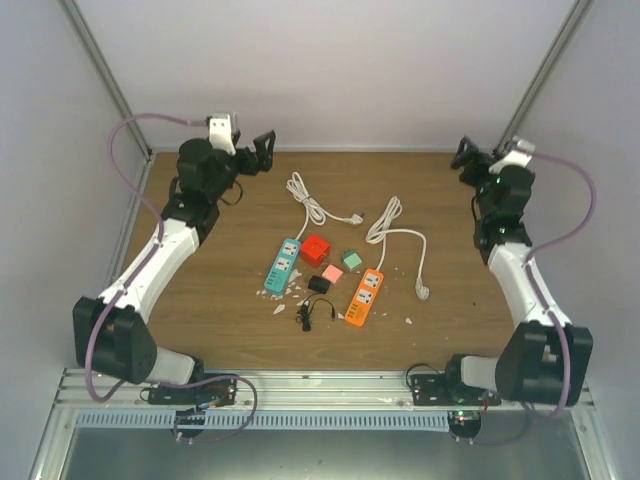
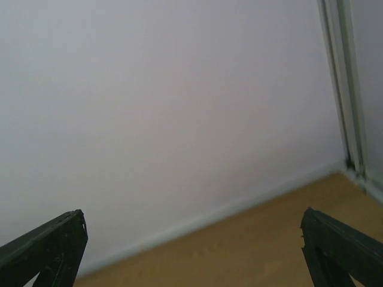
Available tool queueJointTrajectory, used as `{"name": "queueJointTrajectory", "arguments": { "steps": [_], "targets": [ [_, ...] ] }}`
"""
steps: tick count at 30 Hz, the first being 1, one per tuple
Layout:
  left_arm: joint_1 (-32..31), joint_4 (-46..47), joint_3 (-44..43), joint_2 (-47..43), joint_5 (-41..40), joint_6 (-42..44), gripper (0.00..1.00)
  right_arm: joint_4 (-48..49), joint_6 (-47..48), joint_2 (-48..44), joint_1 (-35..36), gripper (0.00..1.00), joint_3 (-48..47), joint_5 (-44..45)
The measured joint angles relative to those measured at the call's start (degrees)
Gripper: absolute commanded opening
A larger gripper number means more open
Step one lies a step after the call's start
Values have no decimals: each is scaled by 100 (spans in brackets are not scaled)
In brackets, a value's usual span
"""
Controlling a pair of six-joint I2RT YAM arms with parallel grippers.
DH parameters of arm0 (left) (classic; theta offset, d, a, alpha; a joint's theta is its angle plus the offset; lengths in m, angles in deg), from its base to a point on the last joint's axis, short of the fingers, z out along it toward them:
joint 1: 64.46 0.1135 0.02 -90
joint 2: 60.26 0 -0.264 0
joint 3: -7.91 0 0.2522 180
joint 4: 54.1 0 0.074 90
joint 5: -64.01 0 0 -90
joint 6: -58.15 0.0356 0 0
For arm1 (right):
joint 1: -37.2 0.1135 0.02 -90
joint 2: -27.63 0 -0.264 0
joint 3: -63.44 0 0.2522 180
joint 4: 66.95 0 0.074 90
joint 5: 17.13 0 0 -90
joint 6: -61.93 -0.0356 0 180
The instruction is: Insert the plug
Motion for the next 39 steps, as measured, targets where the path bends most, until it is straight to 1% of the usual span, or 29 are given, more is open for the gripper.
{"name": "queueJointTrajectory", "arguments": {
  "steps": [3, 5, 9, 12, 14, 17, 19, 21, 24, 27, 29, 31, 33, 36, 39],
  "targets": [
    [-76, -63, 485, -334, 142, -63, 99, -66, -85, -509, 33, 99, 848, -323],
    [-122, -223, 588, -372, 144, -144, 99, -398, -87, -863, 87, 100, 1281, -599],
    [-376, -785, 640, -396, 42, -280, 99, -1019, -149, -1408, 365, 100, 1624, -909],
    [-894, -909, 1032, -649, -184, -229, 99, -1252, -107, -2085, 1281, 100, 1851, -702],
    [-1209, -1005, 1445, -949, -278, -170, 99, -1287, -79, -2710, 2070, 100, 2120, -413],
    [-1338, -1137, 1904, -1276, -420, -162, 99, -1329, -72, -2944, 2616, 99, 2218, -87],
    [-1327, -1180, 2133, -1421, -573, -181, 99, -1298, 20, -2695, 3001, 100, 2249, 173],
    [-1311, -1189, 2417, -1615, -732, -227, 99, -1228, 181, -2197, 3587, 100, 2323, 428],
    [-1303, -1147, 2743, -1827, -922, -284, 99, -1123, 527, -1069, 4371, 100, 2347, 710],
    [-1259, -1128, 2817, -1775, -1029, -291, 99, -1038, 855, 146, 4806, 100, 2203, 809],
    [-1182, -1045, 2817, -1652, -1032, -295, 99, -1012, 1067, 765, 4935, 100, 2041, 761],
    [-1071, -925, 2835, -1532, -920, -317, 99, -994, 1285, 1193, 4953, 100, 1770, 654],
    [-817, -656, 2949, -1408, -505, -404, 99, -964, 1530, 1565, 4944, 100, 1342, 540],
    [-409, -339, 3248, -1261, -7, -546, 99, -942, 1816, 1847, 4937, 100, 763, 382],
    [-269, -267, 3460, -1222, 205, -638, 99, -953, 1998, 2074, 4909, 100, 284, 236]
  ]
}}
